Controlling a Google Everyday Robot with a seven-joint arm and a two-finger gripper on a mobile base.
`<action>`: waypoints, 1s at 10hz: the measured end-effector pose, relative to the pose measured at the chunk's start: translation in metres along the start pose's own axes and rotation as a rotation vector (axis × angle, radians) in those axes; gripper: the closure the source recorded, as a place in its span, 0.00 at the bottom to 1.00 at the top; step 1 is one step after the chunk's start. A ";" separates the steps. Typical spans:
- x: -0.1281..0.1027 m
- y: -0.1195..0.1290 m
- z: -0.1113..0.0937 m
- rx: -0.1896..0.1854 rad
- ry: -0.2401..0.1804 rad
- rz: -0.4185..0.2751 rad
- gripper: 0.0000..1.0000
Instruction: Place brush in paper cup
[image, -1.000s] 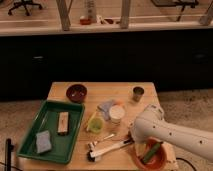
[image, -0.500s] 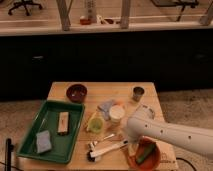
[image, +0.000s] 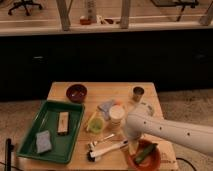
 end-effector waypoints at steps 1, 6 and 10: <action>-0.002 -0.001 -0.002 -0.003 0.000 -0.004 0.20; -0.024 -0.002 -0.006 -0.017 -0.012 -0.039 0.20; -0.051 0.003 0.018 -0.045 -0.054 -0.070 0.20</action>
